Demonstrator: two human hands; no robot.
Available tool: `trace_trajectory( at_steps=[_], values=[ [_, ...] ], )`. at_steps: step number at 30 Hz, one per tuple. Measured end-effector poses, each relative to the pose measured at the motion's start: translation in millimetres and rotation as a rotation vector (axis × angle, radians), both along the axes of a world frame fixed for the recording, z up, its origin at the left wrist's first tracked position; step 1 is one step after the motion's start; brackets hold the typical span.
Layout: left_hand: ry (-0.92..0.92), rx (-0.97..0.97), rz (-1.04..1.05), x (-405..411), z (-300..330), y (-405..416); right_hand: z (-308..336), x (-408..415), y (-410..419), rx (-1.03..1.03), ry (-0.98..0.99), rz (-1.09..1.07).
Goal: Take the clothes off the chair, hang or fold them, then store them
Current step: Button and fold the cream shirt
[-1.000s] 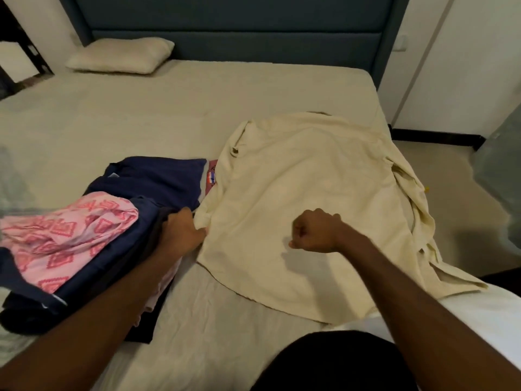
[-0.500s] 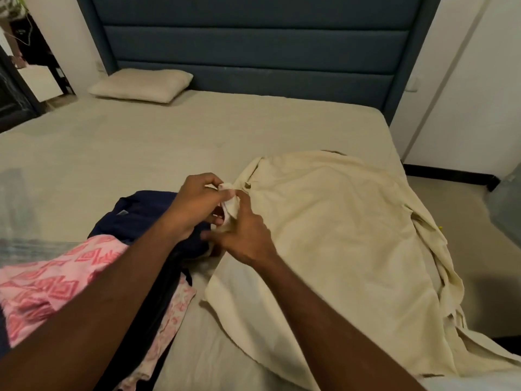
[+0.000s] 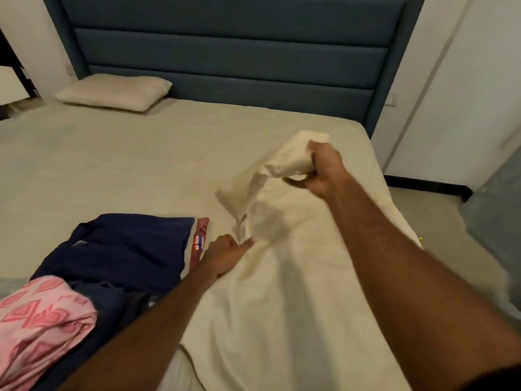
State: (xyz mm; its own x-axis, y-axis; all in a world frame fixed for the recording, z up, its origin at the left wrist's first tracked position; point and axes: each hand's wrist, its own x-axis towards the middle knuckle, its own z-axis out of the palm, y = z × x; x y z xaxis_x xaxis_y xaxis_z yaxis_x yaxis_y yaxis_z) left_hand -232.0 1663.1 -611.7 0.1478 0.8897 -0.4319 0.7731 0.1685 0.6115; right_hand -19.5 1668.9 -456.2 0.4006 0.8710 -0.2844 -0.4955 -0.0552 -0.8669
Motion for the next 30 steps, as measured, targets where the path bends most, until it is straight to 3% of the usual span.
trace_trajectory(
  at_steps=[3, 6, 9, 15, 18, 20, 22, 24, 26, 30],
  values=[
    [-0.105, -0.043, -0.018, 15, -4, 11, 13, 76, -14, 0.067, 0.054, -0.171],
    [0.025, 0.016, -0.198, 26, -17, 23, 9, 157, -47, 0.044, 0.031, -0.381],
    [0.231, 0.169, -0.325, 40, -18, 20, -19, 229, -96, -0.246, -0.23, -0.53],
    [0.382, 0.361, -0.436, 58, -28, 3, -94, 272, -182, -0.729, -0.515, -0.316],
    [0.452, 0.4, -0.455, 55, -33, -3, -128, 265, -170, -1.029, -0.829, -0.215],
    [0.456, 0.427, -0.44, 47, -32, -6, -145, 252, -149, -1.204, -1.203, -0.21],
    [0.409, 0.437, -0.395, 34, -29, -13, -155, 220, -127, -1.121, -1.58, -0.205],
    [0.385, 0.443, -0.33, 16, -26, -24, -164, 173, -102, -0.82, -1.743, -0.109],
    [0.393, 0.459, -0.269, -6, -25, -38, -175, 110, -80, -0.564, -1.575, 0.076],
    [0.394, 0.437, -0.15, -48, -29, -69, -196, -13, -72, -0.288, -0.854, 0.216]
  ],
)
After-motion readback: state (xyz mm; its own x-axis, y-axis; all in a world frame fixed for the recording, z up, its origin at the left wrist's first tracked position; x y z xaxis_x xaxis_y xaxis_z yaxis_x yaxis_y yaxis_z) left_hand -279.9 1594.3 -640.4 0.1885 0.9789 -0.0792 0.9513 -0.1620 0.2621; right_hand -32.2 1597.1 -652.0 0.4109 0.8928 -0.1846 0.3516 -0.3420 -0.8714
